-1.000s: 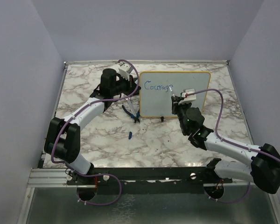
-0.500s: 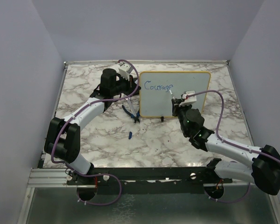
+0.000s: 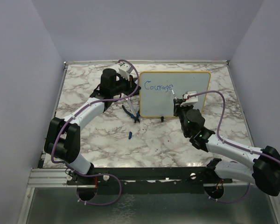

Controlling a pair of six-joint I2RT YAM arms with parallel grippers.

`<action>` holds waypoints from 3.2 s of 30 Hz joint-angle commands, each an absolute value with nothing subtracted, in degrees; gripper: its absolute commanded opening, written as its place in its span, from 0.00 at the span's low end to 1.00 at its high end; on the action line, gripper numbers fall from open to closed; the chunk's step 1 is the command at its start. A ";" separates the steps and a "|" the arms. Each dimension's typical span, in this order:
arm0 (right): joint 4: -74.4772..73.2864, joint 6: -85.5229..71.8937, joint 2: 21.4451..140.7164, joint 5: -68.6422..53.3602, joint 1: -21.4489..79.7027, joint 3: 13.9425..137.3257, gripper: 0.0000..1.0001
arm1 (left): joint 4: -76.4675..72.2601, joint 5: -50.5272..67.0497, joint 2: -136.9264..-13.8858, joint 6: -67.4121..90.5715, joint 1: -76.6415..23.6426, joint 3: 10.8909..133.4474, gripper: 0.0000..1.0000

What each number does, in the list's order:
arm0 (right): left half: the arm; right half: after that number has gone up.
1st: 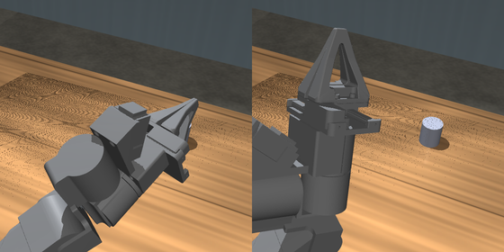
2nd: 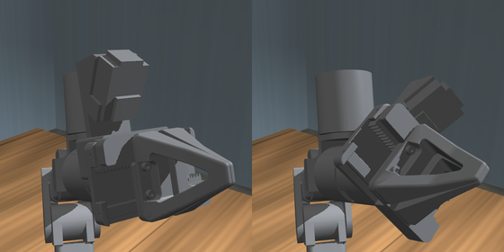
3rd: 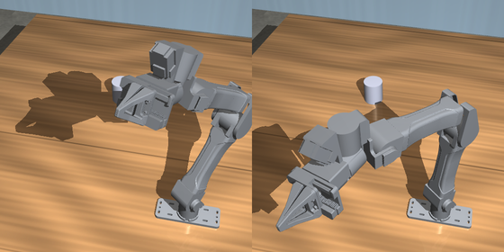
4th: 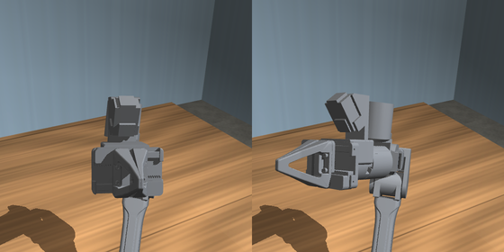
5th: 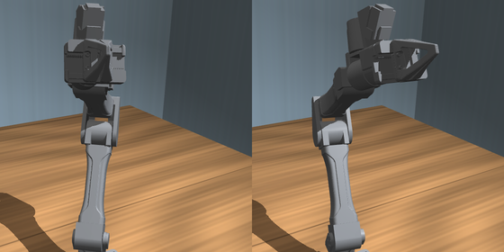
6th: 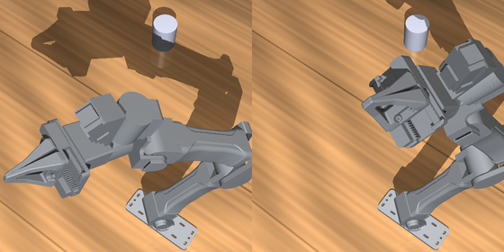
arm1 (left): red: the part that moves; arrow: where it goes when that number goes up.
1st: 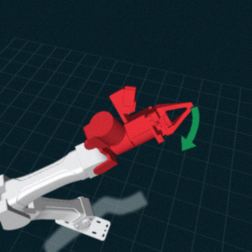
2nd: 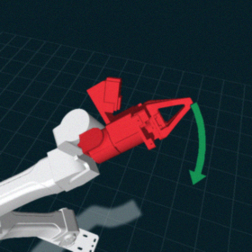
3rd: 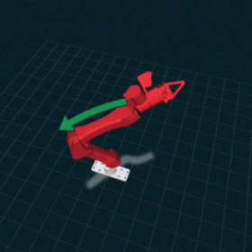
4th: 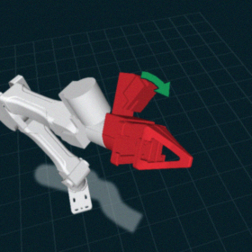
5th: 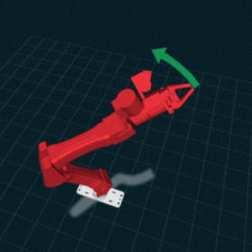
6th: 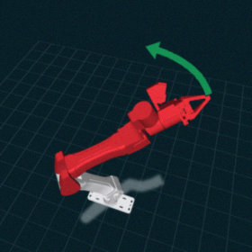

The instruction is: Write a sentence on the whiteboard

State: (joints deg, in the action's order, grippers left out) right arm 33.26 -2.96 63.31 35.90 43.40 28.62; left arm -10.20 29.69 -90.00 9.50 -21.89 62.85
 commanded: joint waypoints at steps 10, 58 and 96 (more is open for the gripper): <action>30.90 -2.47 62.41 40.33 43.07 27.59 0.01 | -8.11 30.83 -88.15 8.53 -22.77 62.67 0.00; 33.13 -1.54 55.18 31.83 36.88 25.53 0.01 | -7.80 30.30 -87.80 8.35 -22.75 62.67 0.00; 32.08 -1.65 55.71 35.47 36.79 26.06 0.01 | -7.82 30.41 -87.66 8.36 -22.76 62.58 0.00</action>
State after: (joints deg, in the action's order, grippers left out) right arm 29.56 -3.75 54.81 33.63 37.10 24.03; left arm -8.86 29.63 -89.23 8.95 -22.15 62.85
